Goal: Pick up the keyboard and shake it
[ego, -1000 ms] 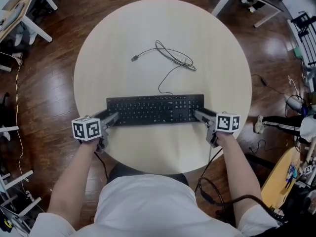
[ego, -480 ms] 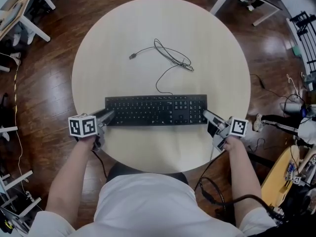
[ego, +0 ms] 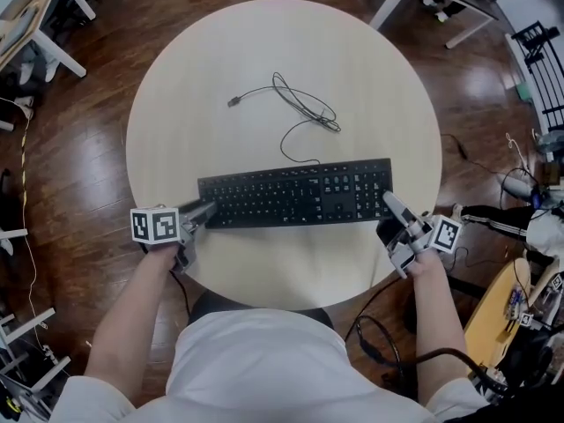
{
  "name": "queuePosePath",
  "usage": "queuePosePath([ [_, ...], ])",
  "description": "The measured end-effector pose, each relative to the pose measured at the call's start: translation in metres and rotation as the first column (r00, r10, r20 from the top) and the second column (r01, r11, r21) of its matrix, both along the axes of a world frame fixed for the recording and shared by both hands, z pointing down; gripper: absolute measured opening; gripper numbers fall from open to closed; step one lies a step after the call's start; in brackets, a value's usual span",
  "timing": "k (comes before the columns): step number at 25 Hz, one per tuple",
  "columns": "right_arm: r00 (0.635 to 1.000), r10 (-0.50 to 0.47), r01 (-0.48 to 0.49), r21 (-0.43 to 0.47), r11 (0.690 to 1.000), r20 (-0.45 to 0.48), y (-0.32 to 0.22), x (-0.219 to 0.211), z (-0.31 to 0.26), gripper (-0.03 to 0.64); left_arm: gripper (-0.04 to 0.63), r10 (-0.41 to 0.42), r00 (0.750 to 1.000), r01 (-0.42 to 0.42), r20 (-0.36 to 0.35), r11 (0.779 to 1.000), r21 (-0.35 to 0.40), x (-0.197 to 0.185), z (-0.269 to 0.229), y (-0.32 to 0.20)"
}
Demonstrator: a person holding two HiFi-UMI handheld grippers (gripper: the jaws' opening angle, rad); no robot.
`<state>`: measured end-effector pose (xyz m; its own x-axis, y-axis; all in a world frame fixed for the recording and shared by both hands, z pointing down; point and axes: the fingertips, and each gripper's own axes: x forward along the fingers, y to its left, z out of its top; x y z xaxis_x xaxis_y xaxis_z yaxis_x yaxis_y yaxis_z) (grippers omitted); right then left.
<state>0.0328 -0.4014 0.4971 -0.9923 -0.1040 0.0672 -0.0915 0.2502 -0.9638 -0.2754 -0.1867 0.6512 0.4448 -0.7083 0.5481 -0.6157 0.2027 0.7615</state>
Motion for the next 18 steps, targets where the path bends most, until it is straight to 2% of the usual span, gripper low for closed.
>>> queuePosePath([
  [7, 0.996, 0.031, -0.018, 0.154, 0.988, -0.085, -0.019, 0.002, -0.053, 0.072, 0.190, 0.066, 0.997, -0.066, -0.046, 0.998, 0.002, 0.031, -0.001, -0.020],
  [14, 0.979, 0.069, -0.012, 0.284, 0.959, -0.190, -0.037, -0.004, -0.103, 0.069, 0.193, 0.097, 0.988, -0.097, -0.117, 0.995, 0.003, 0.056, -0.003, -0.049],
  [18, 0.966, 0.108, -0.028, 0.322, 0.946, -0.234, -0.044, -0.007, -0.116, 0.066, 0.204, 0.140, 0.984, -0.140, -0.109, 0.990, 0.005, 0.065, -0.002, -0.055],
])
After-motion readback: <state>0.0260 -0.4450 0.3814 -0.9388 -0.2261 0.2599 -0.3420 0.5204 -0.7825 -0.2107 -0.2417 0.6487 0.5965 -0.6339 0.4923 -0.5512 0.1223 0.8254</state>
